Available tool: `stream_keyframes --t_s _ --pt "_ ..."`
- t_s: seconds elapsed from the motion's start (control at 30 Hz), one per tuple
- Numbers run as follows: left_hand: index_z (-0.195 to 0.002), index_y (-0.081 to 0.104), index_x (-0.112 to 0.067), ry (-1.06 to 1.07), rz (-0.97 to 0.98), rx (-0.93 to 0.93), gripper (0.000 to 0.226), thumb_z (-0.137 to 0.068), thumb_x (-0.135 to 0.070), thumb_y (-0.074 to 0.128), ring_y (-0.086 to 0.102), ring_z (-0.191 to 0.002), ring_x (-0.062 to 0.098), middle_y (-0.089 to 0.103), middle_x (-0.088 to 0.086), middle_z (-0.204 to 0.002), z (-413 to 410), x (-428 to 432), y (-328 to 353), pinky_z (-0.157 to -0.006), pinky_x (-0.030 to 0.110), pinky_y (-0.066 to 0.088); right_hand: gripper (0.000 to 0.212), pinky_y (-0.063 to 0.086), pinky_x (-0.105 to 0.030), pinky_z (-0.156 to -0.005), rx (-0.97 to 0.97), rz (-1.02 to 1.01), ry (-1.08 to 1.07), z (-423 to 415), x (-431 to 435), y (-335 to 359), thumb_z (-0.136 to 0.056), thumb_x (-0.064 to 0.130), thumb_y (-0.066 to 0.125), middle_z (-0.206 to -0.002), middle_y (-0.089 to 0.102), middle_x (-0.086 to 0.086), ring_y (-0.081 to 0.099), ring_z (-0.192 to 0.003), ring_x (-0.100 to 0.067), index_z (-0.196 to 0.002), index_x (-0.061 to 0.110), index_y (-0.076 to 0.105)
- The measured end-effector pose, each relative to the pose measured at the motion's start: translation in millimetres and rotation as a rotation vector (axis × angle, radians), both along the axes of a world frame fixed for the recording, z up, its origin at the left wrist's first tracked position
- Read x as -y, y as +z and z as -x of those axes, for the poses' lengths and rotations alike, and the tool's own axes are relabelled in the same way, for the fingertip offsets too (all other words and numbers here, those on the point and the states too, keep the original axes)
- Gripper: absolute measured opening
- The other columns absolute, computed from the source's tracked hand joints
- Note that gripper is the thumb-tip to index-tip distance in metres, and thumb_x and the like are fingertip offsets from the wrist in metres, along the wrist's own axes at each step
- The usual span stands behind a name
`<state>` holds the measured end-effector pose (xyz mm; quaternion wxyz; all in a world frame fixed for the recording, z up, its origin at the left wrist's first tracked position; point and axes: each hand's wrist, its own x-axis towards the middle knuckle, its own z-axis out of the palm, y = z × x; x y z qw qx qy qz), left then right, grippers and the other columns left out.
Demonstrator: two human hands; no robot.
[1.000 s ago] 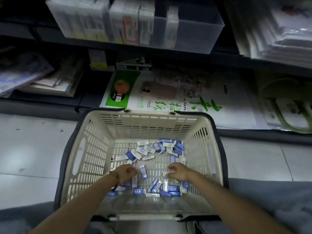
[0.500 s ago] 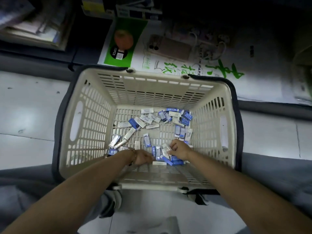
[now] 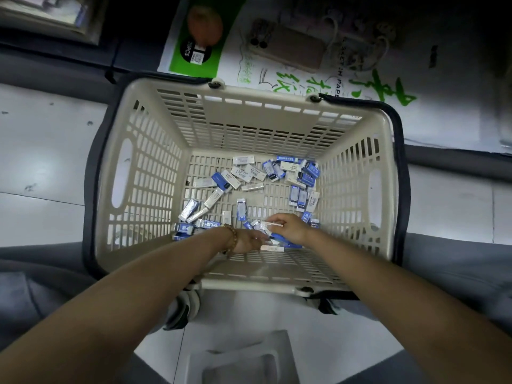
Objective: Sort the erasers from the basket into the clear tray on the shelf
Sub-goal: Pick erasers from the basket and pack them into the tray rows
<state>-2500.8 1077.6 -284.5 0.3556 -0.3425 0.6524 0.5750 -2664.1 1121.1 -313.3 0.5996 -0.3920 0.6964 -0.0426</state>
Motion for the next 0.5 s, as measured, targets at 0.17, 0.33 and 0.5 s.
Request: stream_keyframes --t_s 0.17,0.33,0.5 --pt "-0.134 0.045 -0.016 -0.113 0.050 -0.020 0.041 -0.101 -0.033 0.029 0.043 -0.128 0.024 0.044 0.008 -0.140 7 -4 5 -0.108 0.033 0.031 0.029 0.041 -0.032 -0.099 -0.074 0.061 0.209 3 2 1 -0.092 0.019 0.058 -0.125 0.056 -0.012 0.052 -0.117 -0.024 -0.118 0.005 0.059" --pt "-0.126 0.050 -0.017 -0.115 0.026 -0.021 0.040 -0.100 -0.040 0.030 0.048 -0.119 0.023 0.050 0.008 -0.129 11 -7 -1 -0.106 0.039 0.035 0.019 0.045 -0.029 -0.084 -0.071 0.051 0.216 14 3 3 -0.087 0.016 0.066 -0.099 0.060 -0.008 0.053 -0.090 -0.017 -0.102 0.004 0.062" --pt "-0.106 0.060 -0.010 0.088 0.042 -0.153 0.024 -0.093 -0.029 0.053 0.053 -0.091 0.017 0.059 0.007 -0.101 15 -25 -6 -0.086 0.027 0.043 0.027 0.044 -0.020 -0.071 0.013 -0.083 0.141 20 -1 5 -0.084 0.016 0.070 -0.080 0.058 0.005 0.054 -0.087 -0.014 -0.106 0.002 0.065"
